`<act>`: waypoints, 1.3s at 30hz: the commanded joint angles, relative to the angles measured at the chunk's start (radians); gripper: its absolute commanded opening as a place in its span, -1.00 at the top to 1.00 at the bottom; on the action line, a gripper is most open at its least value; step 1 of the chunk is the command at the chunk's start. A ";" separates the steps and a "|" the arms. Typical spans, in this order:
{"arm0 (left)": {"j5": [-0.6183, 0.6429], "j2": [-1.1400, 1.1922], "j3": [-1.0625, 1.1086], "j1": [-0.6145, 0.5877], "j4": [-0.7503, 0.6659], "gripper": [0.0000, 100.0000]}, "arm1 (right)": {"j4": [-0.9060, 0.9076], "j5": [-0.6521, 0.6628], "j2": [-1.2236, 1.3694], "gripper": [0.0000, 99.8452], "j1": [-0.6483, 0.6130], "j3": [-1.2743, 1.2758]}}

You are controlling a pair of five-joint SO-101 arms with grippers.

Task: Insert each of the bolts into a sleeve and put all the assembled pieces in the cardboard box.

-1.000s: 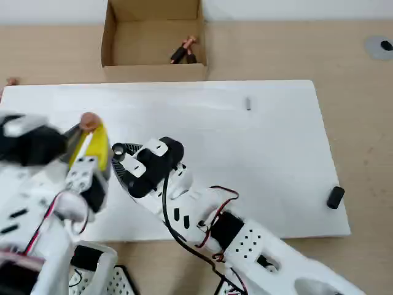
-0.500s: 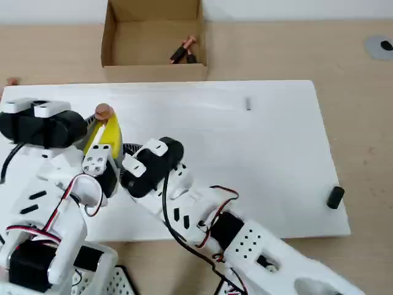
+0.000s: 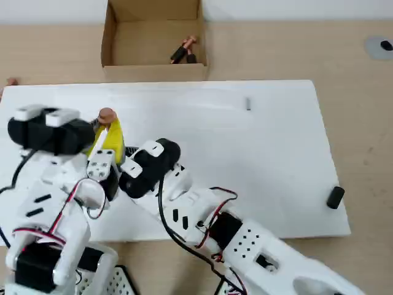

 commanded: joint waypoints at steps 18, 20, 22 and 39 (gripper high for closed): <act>-0.110 -0.344 0.184 0.002 0.121 0.99 | -0.006 -0.009 -0.033 0.98 -0.007 -0.031; -0.110 -0.344 0.175 0.002 0.121 0.99 | -0.006 -0.009 -0.033 0.98 -0.007 -0.031; -0.110 -0.344 0.167 0.002 0.121 0.99 | -0.006 -0.009 -0.033 0.98 -0.007 -0.031; -0.068 -0.337 0.132 -0.052 0.150 0.66 | 0.048 -0.009 -0.033 0.98 -0.005 -0.050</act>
